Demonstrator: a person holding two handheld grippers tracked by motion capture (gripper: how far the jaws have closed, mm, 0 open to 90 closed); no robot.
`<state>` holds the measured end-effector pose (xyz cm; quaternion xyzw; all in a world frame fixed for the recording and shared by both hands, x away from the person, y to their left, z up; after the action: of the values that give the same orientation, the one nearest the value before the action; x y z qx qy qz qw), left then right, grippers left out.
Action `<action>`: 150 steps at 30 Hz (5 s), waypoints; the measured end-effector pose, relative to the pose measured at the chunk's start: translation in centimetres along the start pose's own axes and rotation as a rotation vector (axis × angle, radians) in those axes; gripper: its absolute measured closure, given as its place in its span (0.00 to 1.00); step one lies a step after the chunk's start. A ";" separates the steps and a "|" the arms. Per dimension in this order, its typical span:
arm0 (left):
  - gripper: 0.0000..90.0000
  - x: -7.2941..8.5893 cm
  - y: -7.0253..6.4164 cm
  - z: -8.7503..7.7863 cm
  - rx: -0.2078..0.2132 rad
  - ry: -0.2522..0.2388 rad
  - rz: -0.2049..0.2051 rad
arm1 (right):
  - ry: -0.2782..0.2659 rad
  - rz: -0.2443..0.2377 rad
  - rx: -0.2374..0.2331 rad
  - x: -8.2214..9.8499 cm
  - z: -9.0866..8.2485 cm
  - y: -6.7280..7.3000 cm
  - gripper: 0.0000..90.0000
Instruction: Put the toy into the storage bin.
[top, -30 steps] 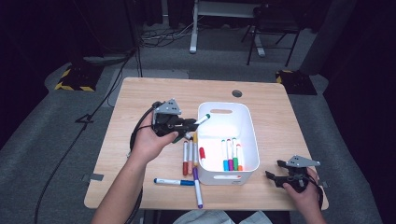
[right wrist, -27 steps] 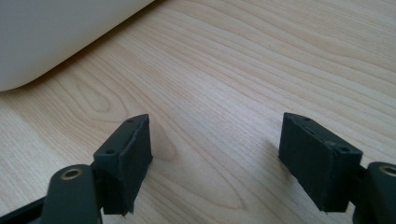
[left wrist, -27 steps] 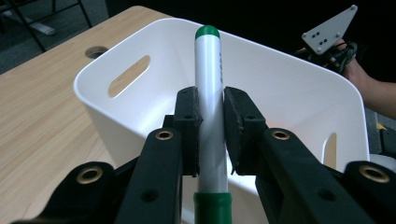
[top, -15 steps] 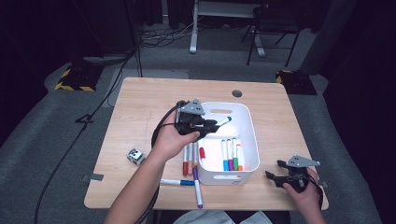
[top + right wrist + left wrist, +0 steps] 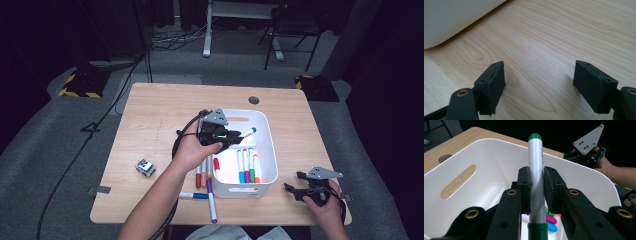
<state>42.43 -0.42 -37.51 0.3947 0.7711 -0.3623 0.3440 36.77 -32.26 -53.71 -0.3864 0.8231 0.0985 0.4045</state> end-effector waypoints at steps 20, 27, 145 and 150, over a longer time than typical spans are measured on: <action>0.85 2.1 0.5 0.7 -0.031 0.094 0.029 | 0.000 0.000 0.000 0.0 0.0 0.0 0.29; 0.85 2.5 0.2 1.1 -0.052 0.166 0.058 | 0.000 0.000 0.000 0.0 0.0 0.0 0.29; 0.84 15.1 9.6 -5.3 -0.392 0.137 -0.264 | 0.004 -0.010 -0.009 0.1 -0.2 0.1 0.29; 0.85 14.3 8.7 -6.7 -0.362 0.094 -0.272 | 0.004 -0.010 -0.009 0.1 -0.2 0.1 0.29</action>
<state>41.78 14.00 -48.30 0.2354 0.8848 -0.2425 0.3207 36.57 -32.35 -53.70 -0.3926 0.8213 0.0994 0.4017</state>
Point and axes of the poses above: each handheld gripper's, and its own axes: z roughly forward along the jaws, x roughly out of its underside, y roughly to its left, the point moved 5 cm from there along z, roughly forward along the jaws, and after that the axes turned 11 degrees about -z, right-handed, at the moved point
